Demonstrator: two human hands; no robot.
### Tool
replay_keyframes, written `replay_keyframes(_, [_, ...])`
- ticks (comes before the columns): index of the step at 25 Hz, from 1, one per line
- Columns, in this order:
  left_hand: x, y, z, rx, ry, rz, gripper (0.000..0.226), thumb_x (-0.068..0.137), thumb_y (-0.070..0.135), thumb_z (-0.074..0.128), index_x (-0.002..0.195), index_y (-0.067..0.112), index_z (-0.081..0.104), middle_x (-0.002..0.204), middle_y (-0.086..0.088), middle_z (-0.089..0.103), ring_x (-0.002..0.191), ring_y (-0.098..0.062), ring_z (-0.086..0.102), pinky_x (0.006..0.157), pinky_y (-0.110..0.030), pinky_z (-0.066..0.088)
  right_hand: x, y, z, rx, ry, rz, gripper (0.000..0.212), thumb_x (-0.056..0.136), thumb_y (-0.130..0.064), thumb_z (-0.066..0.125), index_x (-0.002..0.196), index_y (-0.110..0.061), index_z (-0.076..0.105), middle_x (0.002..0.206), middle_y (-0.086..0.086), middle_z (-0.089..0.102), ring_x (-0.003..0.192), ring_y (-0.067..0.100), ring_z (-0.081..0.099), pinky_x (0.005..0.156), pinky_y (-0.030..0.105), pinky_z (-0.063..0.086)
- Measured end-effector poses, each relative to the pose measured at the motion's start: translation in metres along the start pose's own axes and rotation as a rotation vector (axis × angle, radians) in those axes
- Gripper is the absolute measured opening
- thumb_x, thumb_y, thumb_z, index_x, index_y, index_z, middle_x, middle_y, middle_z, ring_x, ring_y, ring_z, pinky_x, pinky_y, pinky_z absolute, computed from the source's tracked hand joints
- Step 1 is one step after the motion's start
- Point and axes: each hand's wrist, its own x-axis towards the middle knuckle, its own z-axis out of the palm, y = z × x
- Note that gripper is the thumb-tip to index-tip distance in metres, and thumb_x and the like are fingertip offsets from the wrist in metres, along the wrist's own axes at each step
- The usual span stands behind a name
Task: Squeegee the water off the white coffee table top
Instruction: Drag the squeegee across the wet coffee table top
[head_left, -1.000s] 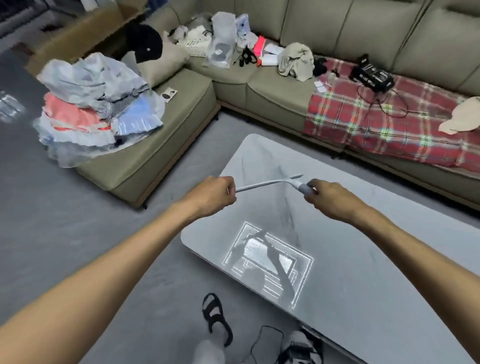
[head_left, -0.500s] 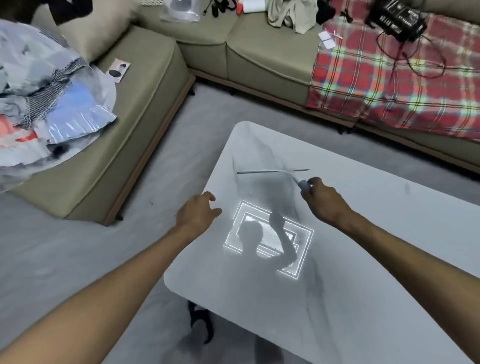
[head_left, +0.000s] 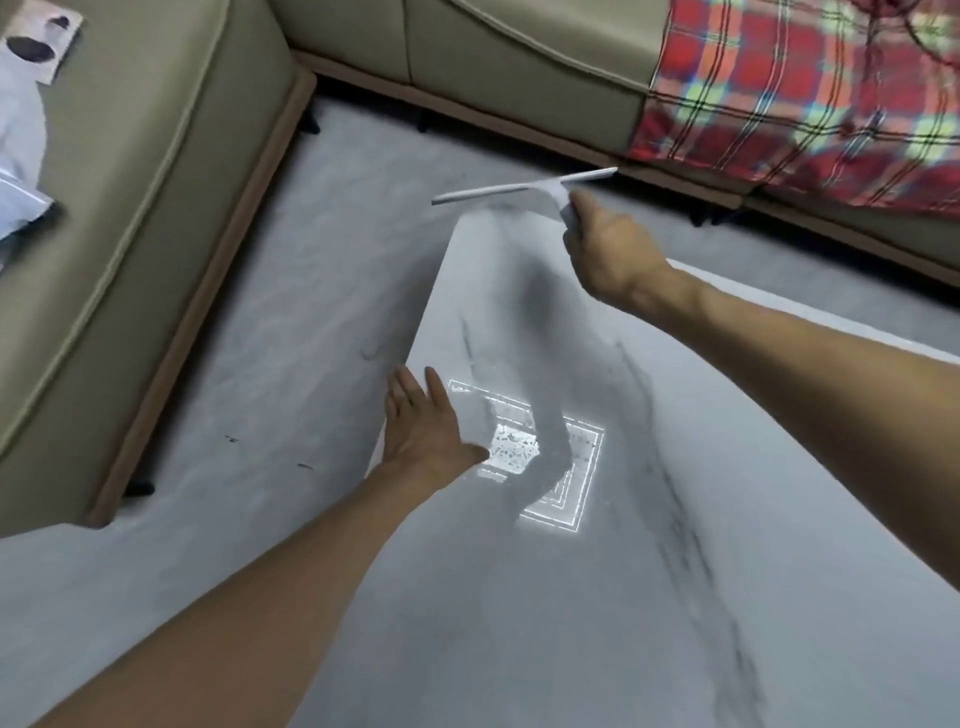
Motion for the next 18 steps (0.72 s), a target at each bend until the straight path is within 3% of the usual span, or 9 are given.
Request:
replay_keyframes(3, [0.005,-0.003,-0.004,-0.038,-0.013,0.021,0.114,0.081,0.059,0.058,0.152,0.0,-0.009,0.153,-0.039,-0.016,0.147,-0.046,-0.013,0.122,-0.045,0.002,0.014,-0.008,0.013,-0.012,-0.045,0.024,0.024,0.093,-0.014,0.037,0.117,-0.013,0.044,0.106,0.026,0.061,0.086,0.041,0.051,0.068,0.034,0.031])
replay_keyframes(5, [0.007,-0.002,-0.008,-0.052,-0.023,0.021,0.105,0.084,0.049,0.056,0.152,-0.001,-0.007,0.152,-0.04,-0.015,0.146,-0.048,-0.012,0.122,-0.047,0.002,-0.006,0.003,0.02,-0.064,-0.073,0.031,0.035,0.092,-0.014,0.037,0.127,-0.017,0.039,0.099,0.026,0.06,0.074,0.037,0.044,0.065,0.035,0.032])
replay_keyframes(8, [0.007,-0.003,-0.009,-0.07,-0.051,0.019,0.103,0.084,0.044,0.056,0.152,-0.001,-0.008,0.151,-0.041,-0.016,0.145,-0.049,-0.013,0.121,-0.047,0.001,-0.069,0.03,0.024,-0.13,-0.137,0.02,0.052,0.094,-0.016,0.037,0.144,-0.027,0.024,0.079,0.019,0.058,0.059,0.033,0.042,0.057,0.036,0.035])
replay_keyframes(11, [0.005,-0.002,-0.011,-0.05,-0.037,0.02,0.103,0.084,0.043,0.056,0.152,-0.002,-0.007,0.152,-0.041,-0.015,0.145,-0.049,-0.011,0.121,-0.046,0.004,-0.134,0.054,0.009,-0.185,-0.27,0.042,0.057,0.096,-0.018,0.038,0.147,-0.03,0.018,0.07,0.011,0.052,0.059,0.036,0.048,0.058,0.04,0.046])
replay_keyframes(14, [0.002,0.001,-0.013,-0.057,-0.041,0.006,0.104,0.083,0.041,0.057,0.152,-0.001,-0.007,0.152,-0.039,-0.016,0.146,-0.048,-0.012,0.121,-0.045,0.004,-0.15,0.07,-0.013,-0.211,-0.321,0.043,0.047,0.098,-0.021,0.036,0.144,-0.022,0.026,0.085,0.017,0.063,0.07,0.04,0.054,0.066,0.041,0.048])
replay_keyframes(16, [0.002,0.0,-0.014,-0.07,-0.059,-0.006,0.103,0.083,0.04,0.057,0.153,0.001,-0.008,0.153,-0.037,-0.017,0.146,-0.046,-0.014,0.122,-0.045,0.004,-0.127,0.075,-0.025,-0.171,-0.23,0.068,0.041,0.1,-0.021,0.035,0.14,-0.015,0.032,0.103,0.023,0.065,0.085,0.044,0.057,0.072,0.042,0.046])
replay_keyframes(18, [0.003,-0.002,-0.013,-0.055,-0.06,-0.011,0.103,0.083,0.04,0.057,0.153,0.003,-0.009,0.154,-0.036,-0.018,0.147,-0.045,-0.013,0.122,-0.044,0.003,-0.092,0.076,-0.03,-0.096,-0.153,0.155,0.034,0.099,-0.018,0.035,0.132,-0.01,0.037,0.108,0.026,0.062,0.09,0.044,0.056,0.078,0.044,0.043])
